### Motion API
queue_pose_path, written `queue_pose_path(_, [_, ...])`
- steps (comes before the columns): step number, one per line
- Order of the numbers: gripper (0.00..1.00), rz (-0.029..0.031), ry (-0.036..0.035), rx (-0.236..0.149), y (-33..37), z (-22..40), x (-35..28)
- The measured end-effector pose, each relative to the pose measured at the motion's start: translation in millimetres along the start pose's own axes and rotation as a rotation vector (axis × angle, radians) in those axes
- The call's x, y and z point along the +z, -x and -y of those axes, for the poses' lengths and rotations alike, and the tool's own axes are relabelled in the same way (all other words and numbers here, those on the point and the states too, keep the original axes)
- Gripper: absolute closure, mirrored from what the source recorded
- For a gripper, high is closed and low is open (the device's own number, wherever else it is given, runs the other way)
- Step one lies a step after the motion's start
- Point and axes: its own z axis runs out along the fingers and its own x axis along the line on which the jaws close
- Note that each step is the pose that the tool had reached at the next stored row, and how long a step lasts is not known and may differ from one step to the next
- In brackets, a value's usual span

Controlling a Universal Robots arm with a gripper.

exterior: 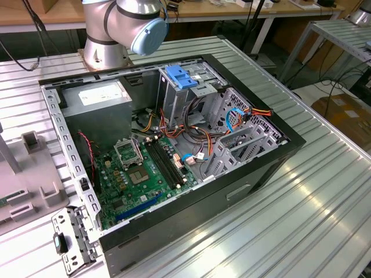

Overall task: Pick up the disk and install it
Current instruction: 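Pick up the disk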

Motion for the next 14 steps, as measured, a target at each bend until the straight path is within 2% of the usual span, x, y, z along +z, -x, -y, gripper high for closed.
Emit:
queue_pose_path(9, [0.63,0.0001,-0.0002,0.0,-7.8,0.6,-0.2])
queue_pose_path(14, [0.63,0.0001,-0.0002,0.0,-16.3,0.6,-0.6])
